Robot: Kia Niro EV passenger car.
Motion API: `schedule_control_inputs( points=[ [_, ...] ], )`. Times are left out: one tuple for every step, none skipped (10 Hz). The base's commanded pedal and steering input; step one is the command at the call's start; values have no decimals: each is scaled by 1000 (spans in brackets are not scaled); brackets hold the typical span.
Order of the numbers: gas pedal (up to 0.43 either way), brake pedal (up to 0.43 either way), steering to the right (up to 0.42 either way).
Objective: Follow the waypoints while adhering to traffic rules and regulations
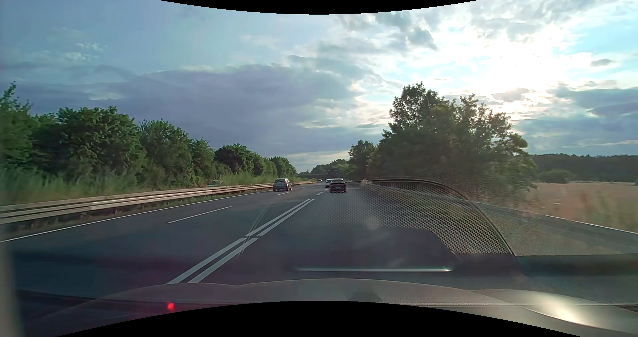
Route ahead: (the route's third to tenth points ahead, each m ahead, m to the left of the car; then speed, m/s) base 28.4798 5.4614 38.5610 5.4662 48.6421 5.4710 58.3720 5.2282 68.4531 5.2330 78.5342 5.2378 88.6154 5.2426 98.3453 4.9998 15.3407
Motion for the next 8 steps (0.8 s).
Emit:
schedule_control_inputs(
  points=[
    [331, 0, -2],
    [331, 0, -4],
    [339, 0, -5],
    [339, 0, -5],
    [350, 0, -5],
    [350, 0, -5],
    [350, 0, -5],
    [358, 0, -5]
  ],
)
